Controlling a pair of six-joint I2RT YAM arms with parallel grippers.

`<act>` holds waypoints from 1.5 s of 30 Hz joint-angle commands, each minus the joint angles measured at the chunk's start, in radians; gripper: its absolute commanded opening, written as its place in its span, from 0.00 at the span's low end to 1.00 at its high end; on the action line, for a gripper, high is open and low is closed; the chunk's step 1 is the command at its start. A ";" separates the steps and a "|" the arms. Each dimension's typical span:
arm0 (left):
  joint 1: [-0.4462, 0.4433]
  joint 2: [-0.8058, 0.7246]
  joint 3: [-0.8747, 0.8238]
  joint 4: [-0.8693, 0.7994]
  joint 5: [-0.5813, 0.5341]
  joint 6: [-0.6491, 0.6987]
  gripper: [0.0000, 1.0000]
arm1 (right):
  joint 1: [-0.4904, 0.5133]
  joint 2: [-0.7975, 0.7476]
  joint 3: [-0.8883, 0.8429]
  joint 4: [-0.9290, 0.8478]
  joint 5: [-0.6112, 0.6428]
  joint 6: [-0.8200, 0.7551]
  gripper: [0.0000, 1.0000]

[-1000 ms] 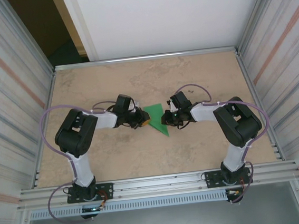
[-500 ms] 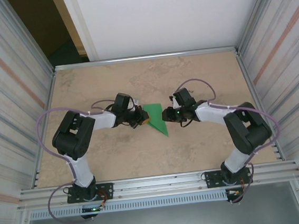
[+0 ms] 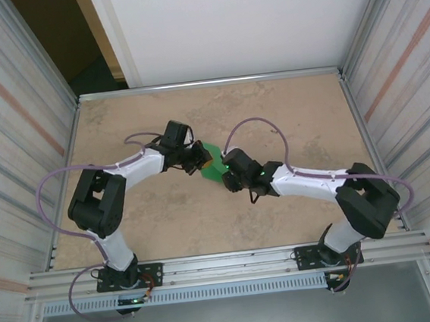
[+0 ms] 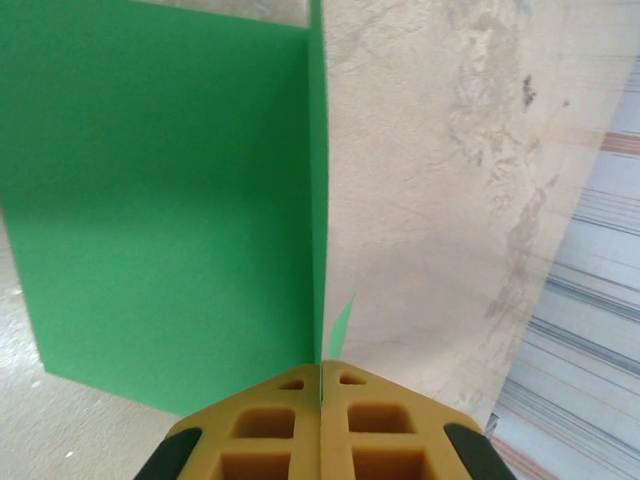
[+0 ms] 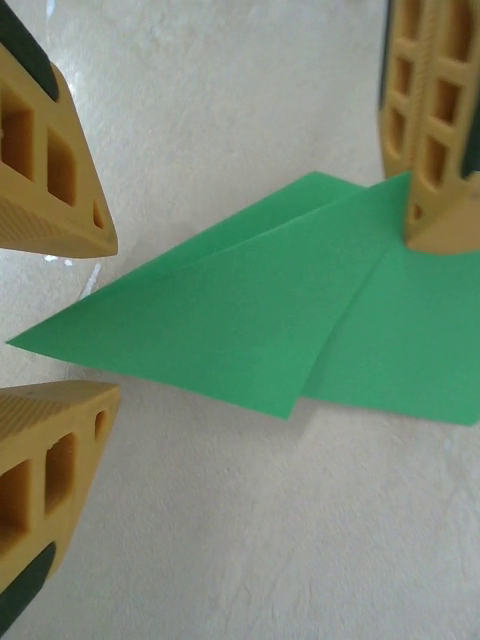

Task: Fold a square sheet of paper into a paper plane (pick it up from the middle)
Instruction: Fourth fold the wing at the center of the table.

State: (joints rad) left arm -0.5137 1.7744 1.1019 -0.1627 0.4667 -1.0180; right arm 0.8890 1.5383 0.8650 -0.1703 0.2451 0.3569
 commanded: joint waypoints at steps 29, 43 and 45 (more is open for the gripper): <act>-0.021 0.000 0.047 -0.092 -0.040 -0.029 0.07 | 0.042 0.181 0.065 0.051 0.121 -0.016 0.16; 0.119 -0.192 -0.033 -0.111 -0.101 0.022 0.45 | 0.005 0.170 0.018 0.094 -0.049 -0.013 0.11; 0.127 -0.229 -0.078 -0.100 -0.113 0.021 0.45 | -0.008 0.171 0.014 0.104 -0.095 -0.014 0.11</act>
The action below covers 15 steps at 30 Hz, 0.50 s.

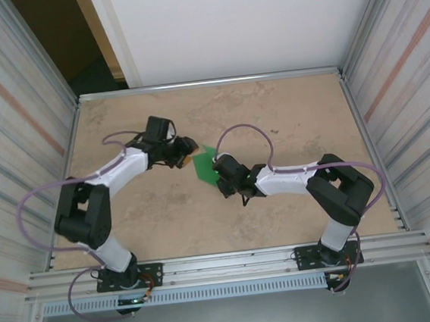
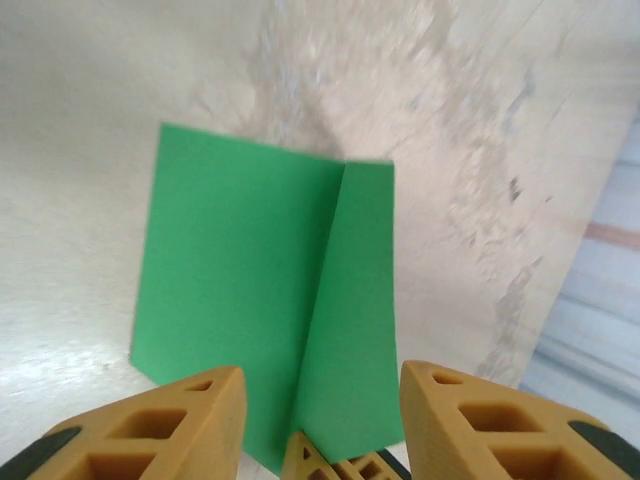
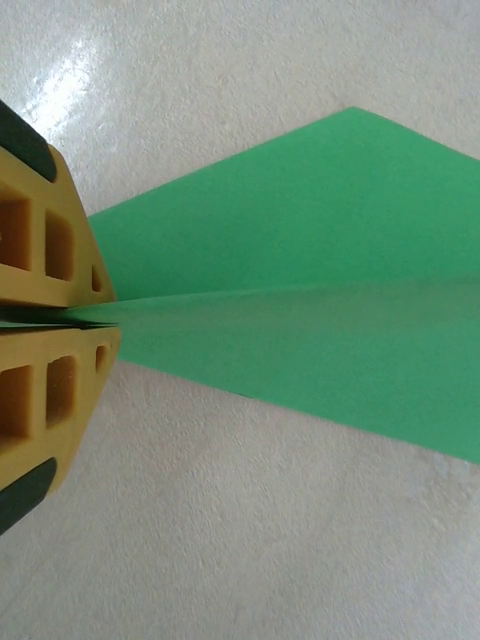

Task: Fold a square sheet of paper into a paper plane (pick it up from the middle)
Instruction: Fourth fold the wing at the center of the table.

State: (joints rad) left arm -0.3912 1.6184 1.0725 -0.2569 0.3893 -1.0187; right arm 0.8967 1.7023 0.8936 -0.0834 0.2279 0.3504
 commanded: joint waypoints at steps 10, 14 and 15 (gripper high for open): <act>-0.046 0.021 -0.188 0.210 0.092 -0.029 0.25 | -0.033 0.007 -0.015 0.025 -0.138 -0.010 0.10; -0.078 0.108 -0.126 0.197 0.108 -0.006 0.24 | -0.033 -0.022 -0.020 0.028 -0.102 -0.007 0.14; -0.082 0.123 -0.117 0.190 0.106 -0.003 0.24 | -0.033 -0.030 -0.022 0.030 -0.092 -0.004 0.15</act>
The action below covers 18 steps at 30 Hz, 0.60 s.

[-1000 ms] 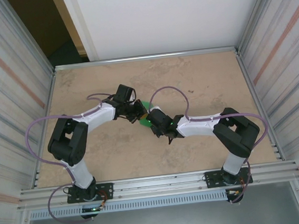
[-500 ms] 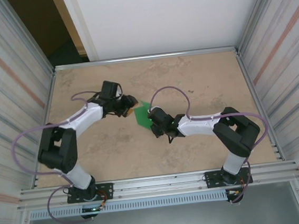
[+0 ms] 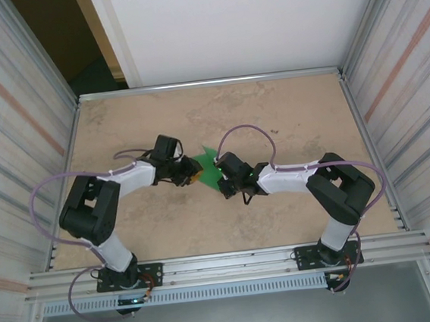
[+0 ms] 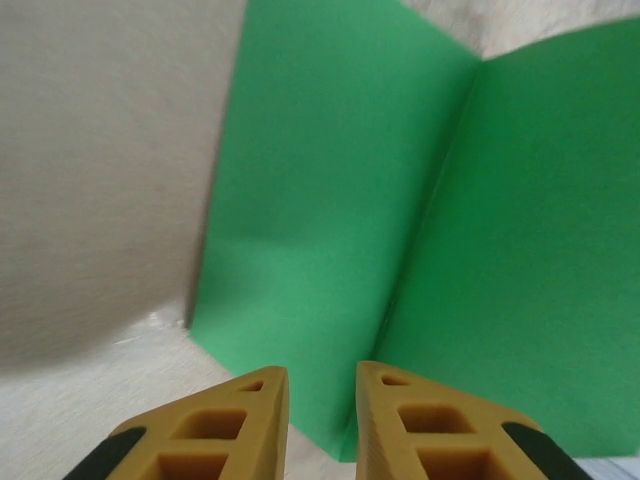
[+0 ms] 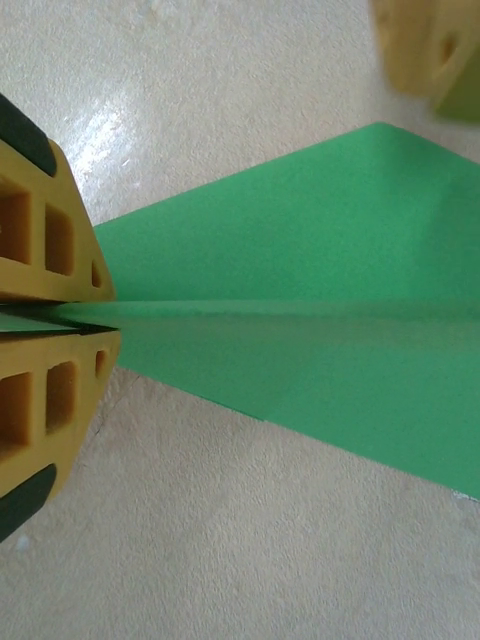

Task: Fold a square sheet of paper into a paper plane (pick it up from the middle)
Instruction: Fourth fold the wing at the center of the table.

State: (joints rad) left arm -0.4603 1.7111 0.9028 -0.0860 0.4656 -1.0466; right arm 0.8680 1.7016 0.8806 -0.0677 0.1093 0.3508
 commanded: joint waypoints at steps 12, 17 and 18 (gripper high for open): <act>-0.033 0.151 0.105 -0.007 -0.004 0.032 0.19 | 0.004 -0.058 -0.025 0.030 0.087 0.029 0.19; -0.038 0.165 0.098 -0.022 -0.008 0.024 0.18 | 0.009 -0.044 -0.025 0.035 0.075 0.036 0.14; -0.038 0.166 0.096 -0.022 -0.009 0.023 0.18 | 0.008 -0.042 -0.025 0.037 0.068 0.034 0.13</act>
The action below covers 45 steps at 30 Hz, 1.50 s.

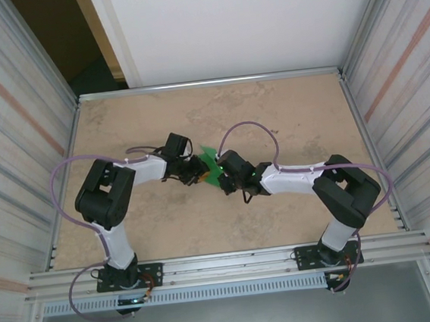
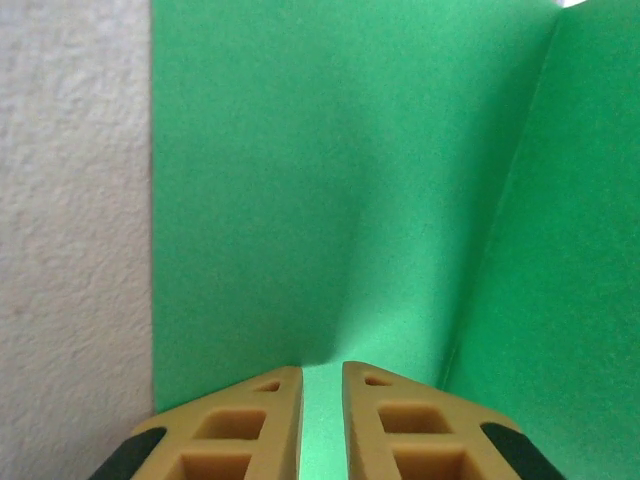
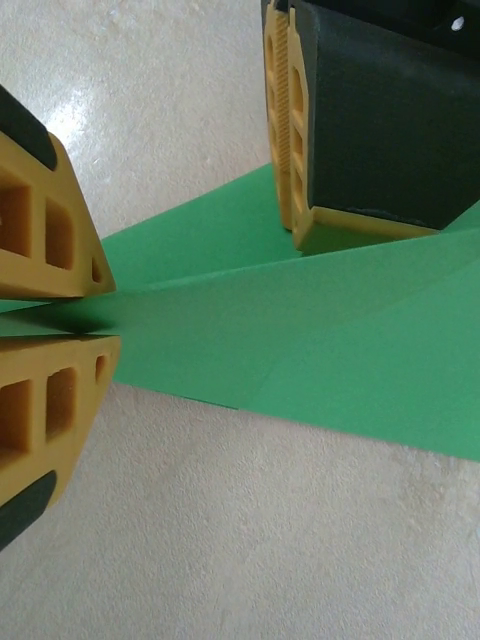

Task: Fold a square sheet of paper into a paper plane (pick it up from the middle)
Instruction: Fourth fold the wing at the center of the table.

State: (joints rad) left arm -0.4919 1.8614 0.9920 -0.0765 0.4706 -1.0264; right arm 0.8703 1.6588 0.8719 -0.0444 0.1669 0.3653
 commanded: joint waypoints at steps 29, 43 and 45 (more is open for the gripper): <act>-0.007 -0.028 -0.014 -0.068 -0.028 0.017 0.17 | -0.172 0.046 -0.084 0.180 -0.505 0.125 0.05; -0.007 -0.062 -0.019 -0.080 -0.043 0.033 0.15 | -0.228 0.109 -0.086 0.226 -0.620 0.201 0.04; -0.006 -0.062 -0.015 -0.067 -0.035 0.035 0.15 | -0.238 0.118 -0.090 0.234 -0.639 0.214 0.04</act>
State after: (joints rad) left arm -0.4931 1.8408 0.9852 -0.1188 0.4442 -1.0161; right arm 0.6464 1.7569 0.7975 0.1619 -0.4210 0.5369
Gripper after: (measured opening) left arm 0.153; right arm 0.045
